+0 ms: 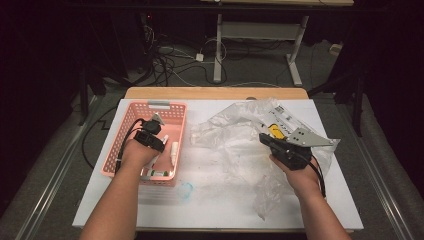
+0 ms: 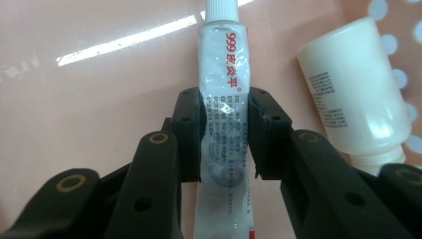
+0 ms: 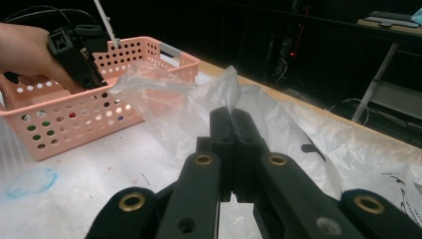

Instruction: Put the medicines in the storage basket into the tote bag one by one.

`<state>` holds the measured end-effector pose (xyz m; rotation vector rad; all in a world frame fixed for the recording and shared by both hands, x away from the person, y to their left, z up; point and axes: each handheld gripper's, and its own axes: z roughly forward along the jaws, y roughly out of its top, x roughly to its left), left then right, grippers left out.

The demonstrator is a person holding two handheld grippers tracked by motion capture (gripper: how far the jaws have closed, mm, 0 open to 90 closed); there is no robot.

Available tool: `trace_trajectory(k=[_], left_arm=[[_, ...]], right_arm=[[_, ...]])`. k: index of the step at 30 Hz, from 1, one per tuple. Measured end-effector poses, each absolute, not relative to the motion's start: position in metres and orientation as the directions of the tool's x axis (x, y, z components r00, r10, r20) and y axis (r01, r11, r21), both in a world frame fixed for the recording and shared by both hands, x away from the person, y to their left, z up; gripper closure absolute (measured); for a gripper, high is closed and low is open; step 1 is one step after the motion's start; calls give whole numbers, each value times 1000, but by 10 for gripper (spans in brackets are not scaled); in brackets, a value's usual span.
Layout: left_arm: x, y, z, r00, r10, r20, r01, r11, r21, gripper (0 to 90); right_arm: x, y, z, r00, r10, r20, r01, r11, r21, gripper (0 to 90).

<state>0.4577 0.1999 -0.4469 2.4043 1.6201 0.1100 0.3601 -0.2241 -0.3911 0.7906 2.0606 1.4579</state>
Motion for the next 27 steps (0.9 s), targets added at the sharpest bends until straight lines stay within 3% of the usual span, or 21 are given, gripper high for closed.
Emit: trace_trajectory(k=[27], left_arm=[[419, 215, -417, 429, 895, -125, 816, -324, 479, 676]], right_arm=[[359, -224, -390, -716, 695, -61, 170, 258, 951, 900]])
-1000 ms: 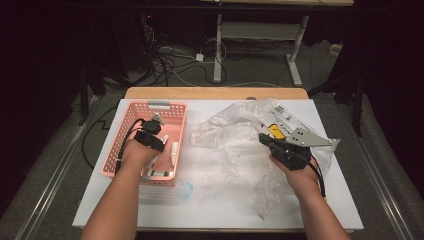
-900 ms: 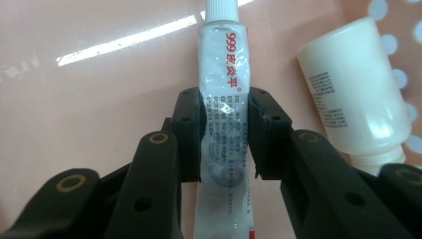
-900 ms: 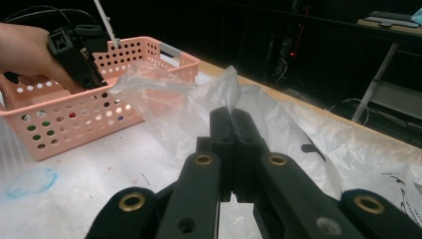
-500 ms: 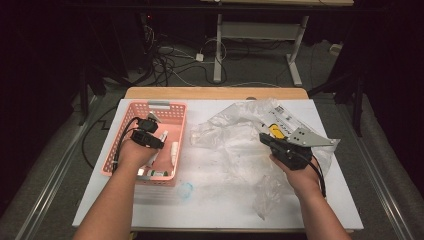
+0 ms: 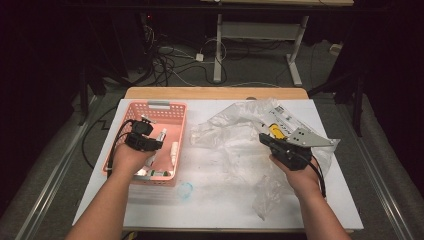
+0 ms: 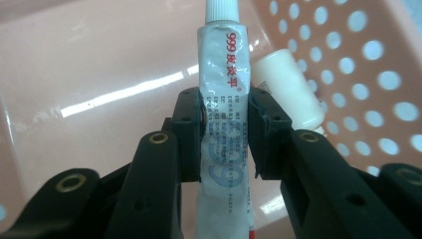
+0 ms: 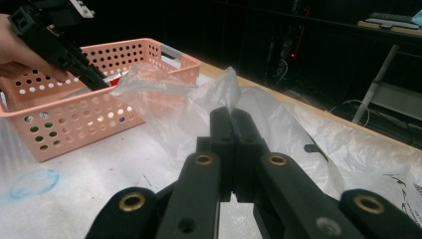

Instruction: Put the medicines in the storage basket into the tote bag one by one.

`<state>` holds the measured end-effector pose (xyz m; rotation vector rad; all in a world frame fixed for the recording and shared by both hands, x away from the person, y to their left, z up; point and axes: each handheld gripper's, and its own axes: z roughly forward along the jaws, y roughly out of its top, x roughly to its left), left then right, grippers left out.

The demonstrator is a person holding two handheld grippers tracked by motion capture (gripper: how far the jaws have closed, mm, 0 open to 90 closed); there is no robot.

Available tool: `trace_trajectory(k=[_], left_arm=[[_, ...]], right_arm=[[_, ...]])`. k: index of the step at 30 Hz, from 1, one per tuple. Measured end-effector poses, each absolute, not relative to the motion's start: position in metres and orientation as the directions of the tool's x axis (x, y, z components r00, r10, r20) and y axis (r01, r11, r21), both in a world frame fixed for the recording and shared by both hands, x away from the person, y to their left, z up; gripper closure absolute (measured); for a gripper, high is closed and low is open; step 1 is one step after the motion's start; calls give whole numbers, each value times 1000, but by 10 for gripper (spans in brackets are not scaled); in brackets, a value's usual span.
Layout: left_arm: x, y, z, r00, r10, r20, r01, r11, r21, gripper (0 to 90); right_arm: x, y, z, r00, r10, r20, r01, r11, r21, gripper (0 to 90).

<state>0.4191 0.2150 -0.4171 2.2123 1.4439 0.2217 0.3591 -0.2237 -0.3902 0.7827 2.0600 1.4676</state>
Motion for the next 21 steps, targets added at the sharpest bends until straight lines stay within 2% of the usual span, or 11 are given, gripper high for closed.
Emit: trace_trajectory(k=[15, 21], left_arm=[[385, 225, -408, 454, 877, -159, 725, -260, 637, 676], [371, 224, -406, 466, 875, -128, 680, -261, 685, 675]], right_arm=[[358, -223, -390, -715, 696, -64, 169, 260, 951, 900], [358, -223, -390, -716, 695, -67, 167, 264, 950, 900]])
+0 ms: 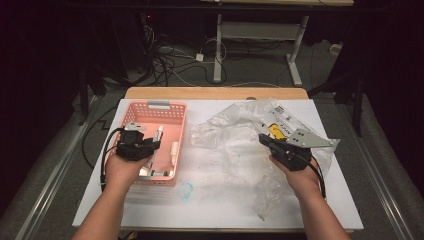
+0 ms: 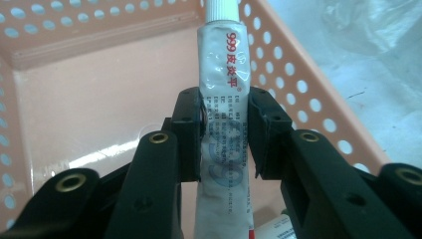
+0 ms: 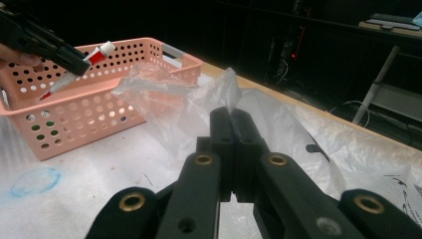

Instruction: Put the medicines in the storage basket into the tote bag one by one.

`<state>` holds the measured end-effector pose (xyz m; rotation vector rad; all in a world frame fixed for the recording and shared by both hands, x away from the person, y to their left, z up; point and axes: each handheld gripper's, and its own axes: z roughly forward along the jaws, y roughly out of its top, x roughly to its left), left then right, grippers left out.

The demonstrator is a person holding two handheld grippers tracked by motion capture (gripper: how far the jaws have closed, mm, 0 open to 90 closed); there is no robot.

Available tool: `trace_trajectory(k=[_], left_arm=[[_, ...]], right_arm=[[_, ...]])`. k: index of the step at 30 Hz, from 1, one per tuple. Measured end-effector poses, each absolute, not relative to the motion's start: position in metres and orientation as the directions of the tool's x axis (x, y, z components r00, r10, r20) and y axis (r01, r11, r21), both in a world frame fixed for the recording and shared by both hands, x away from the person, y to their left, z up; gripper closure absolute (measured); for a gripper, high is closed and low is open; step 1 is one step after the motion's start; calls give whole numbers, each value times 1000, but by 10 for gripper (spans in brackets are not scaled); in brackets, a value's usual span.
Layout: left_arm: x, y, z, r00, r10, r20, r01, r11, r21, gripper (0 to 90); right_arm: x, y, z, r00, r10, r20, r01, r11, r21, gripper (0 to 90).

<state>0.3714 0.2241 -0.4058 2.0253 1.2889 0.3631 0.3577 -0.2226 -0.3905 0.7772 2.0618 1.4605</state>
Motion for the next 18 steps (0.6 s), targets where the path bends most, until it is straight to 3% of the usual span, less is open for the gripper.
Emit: trace_trajectory(k=[18], left_arm=[[333, 218, -410, 513, 851, -112, 565, -237, 790, 675]], right_arm=[[355, -223, -391, -715, 696, -69, 166, 264, 950, 900]])
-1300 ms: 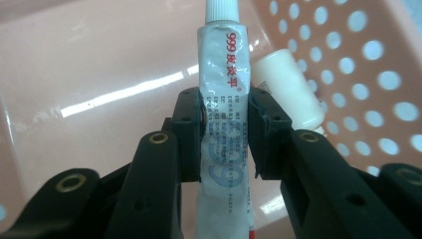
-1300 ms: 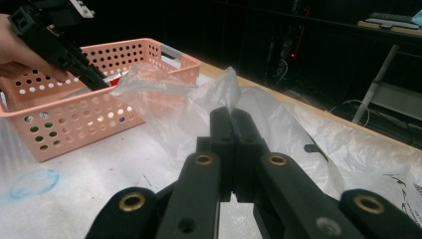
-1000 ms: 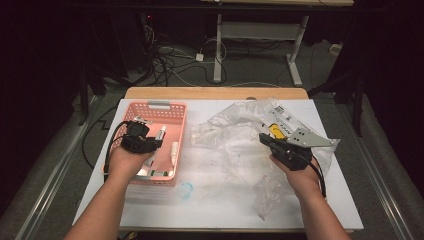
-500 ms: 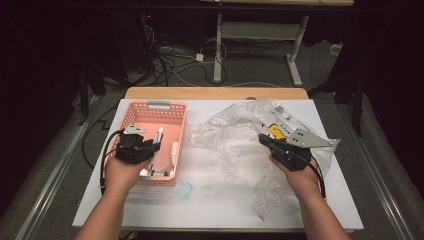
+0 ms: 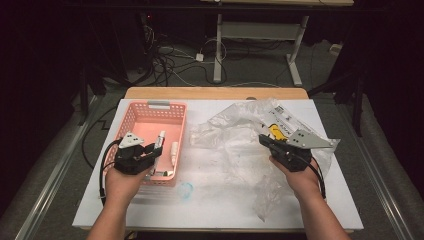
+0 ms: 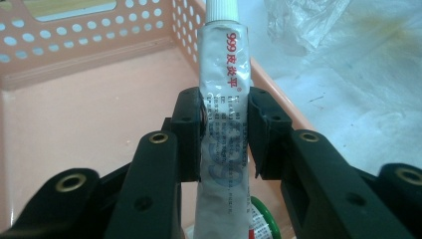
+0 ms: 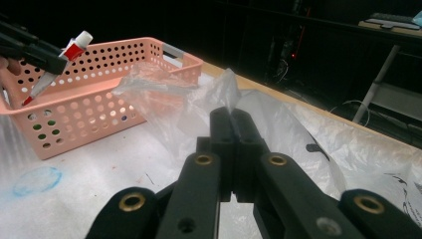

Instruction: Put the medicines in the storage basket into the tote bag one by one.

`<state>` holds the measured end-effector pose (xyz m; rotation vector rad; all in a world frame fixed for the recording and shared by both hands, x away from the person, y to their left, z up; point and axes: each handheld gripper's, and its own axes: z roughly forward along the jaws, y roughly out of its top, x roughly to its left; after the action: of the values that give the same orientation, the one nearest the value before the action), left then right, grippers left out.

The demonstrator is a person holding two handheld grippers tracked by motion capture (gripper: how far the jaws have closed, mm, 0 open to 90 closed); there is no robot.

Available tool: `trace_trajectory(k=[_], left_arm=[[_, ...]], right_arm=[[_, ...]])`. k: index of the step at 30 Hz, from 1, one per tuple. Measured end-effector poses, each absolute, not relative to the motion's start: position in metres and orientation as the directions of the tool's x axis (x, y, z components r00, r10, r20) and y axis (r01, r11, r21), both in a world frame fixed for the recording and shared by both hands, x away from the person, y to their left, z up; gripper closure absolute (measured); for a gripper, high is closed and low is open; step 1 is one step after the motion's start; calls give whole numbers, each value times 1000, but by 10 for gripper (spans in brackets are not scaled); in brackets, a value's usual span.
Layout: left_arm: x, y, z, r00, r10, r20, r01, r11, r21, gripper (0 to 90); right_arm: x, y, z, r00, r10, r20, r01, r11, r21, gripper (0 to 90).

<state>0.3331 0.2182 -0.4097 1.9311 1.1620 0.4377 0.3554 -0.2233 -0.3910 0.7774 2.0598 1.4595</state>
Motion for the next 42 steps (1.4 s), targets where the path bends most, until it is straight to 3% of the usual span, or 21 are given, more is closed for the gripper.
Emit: trace_trajectory(k=[6, 33, 42], left_arm=[[330, 223, -408, 548, 822, -156, 543, -207, 814, 675], [319, 197, -386, 610, 785, -107, 450, -233, 862, 676], [313, 188, -379, 650, 745, -153, 433, -198, 880, 676]], right_arm=[[354, -224, -393, -712, 699, -62, 178, 265, 948, 900], [352, -225, -390, -718, 692, -68, 159, 258, 953, 900], [351, -225, -388, -720, 691, -65, 156, 253, 955, 900]])
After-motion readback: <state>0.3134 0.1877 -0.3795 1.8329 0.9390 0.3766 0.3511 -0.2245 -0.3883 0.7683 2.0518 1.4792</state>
